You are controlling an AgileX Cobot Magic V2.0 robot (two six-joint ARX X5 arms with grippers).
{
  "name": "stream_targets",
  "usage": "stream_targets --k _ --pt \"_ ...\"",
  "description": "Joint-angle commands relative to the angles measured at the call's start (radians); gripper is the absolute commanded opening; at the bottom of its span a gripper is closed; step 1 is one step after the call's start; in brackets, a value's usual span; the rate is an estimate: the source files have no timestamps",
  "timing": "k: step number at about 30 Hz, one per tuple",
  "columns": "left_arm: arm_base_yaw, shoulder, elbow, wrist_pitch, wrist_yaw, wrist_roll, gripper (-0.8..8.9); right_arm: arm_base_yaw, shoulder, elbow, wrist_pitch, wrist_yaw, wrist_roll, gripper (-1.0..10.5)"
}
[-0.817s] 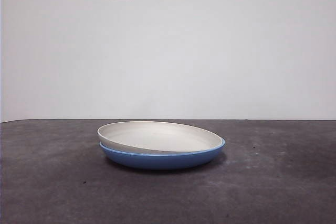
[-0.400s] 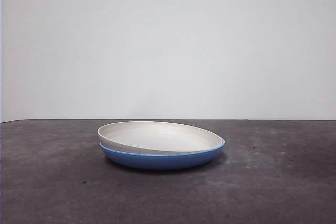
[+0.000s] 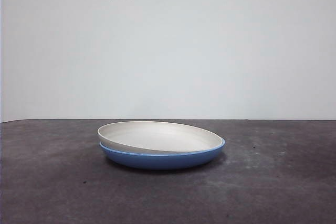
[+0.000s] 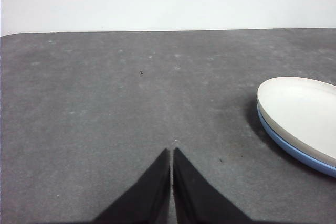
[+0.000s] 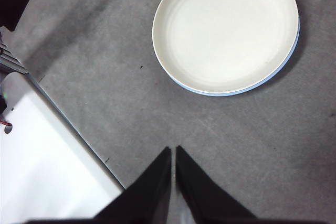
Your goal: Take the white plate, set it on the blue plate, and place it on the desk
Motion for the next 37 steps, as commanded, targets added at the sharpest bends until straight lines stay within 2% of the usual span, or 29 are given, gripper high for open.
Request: stream_targets --k 1,2,7,14,23,30,37 --pt "-0.001 -0.002 -0.021 -0.008 0.002 -0.002 0.09 0.008 0.008 0.016 0.008 -0.003 -0.014 0.1" --pt "-0.001 -0.002 -0.021 -0.008 0.002 -0.003 0.09 0.006 0.006 0.016 0.010 -0.001 -0.016 0.1" --pt "-0.001 -0.002 -0.021 -0.008 0.002 -0.003 0.09 -0.079 -0.041 0.011 0.027 0.024 -0.122 0.1" --pt "-0.001 -0.002 -0.021 -0.008 0.002 -0.003 0.09 -0.283 -0.243 -0.121 0.313 0.034 -0.116 0.1" --pt "-0.001 -0.002 -0.021 -0.008 0.002 -0.003 0.09 -0.480 -0.541 -0.485 0.719 0.137 -0.087 0.1" --pt "-0.001 -0.002 -0.021 -0.008 0.002 -0.002 0.09 -0.535 -0.720 -0.742 0.849 0.228 -0.042 0.1" --pt "-0.001 -0.002 -0.021 -0.008 0.002 -0.003 0.09 -0.542 -0.849 -0.915 0.869 0.298 -0.003 0.1"
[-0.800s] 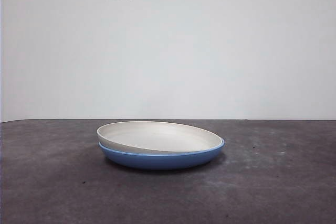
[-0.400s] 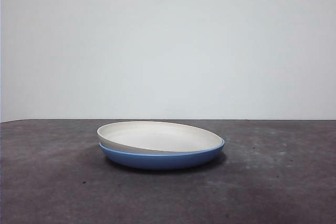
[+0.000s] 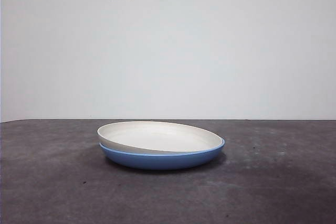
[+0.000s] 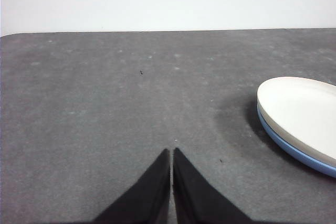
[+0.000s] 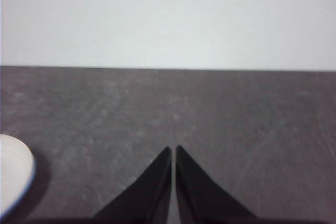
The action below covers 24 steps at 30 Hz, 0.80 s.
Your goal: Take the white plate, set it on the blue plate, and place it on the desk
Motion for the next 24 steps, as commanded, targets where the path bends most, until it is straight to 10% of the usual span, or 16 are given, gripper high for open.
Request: stream_targets --k 1,24 --pt "-0.001 -0.002 -0.021 -0.008 0.002 -0.002 0.09 -0.002 -0.040 -0.046 0.016 0.019 0.031 0.1" --pt "-0.001 -0.002 -0.021 -0.008 0.002 -0.002 0.09 -0.002 -0.167 -0.171 -0.111 0.045 0.064 0.1"
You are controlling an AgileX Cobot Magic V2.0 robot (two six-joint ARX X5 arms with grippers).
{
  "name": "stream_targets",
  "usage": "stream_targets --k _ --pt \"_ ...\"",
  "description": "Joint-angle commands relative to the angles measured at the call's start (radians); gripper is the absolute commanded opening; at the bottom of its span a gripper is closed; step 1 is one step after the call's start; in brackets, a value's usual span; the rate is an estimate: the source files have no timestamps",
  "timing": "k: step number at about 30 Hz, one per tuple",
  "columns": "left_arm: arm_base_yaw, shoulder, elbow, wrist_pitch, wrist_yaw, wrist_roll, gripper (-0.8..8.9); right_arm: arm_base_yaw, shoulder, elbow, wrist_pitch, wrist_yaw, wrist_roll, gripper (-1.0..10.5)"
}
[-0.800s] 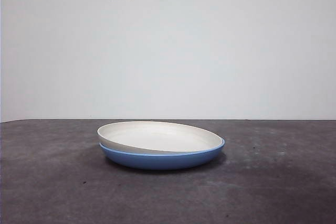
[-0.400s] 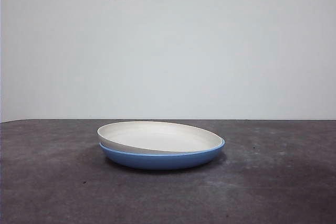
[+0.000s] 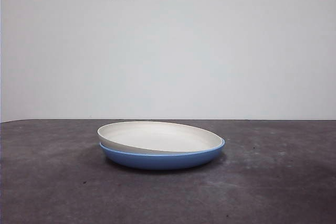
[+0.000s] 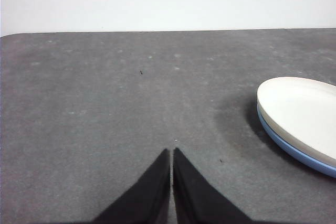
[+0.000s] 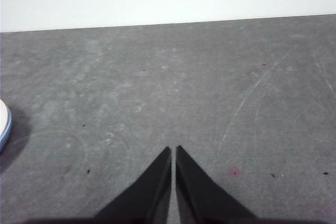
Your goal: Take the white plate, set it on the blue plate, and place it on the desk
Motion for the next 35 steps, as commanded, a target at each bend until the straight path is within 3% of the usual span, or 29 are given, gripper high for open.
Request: stream_targets --k 1,35 --pt "-0.001 -0.002 -0.021 -0.008 0.002 -0.002 0.09 -0.002 -0.003 -0.006 -0.005 0.000 0.018 0.1" --pt "-0.001 -0.002 -0.021 -0.008 0.002 -0.002 0.09 -0.002 -0.003 -0.005 0.013 0.001 0.017 0.1"
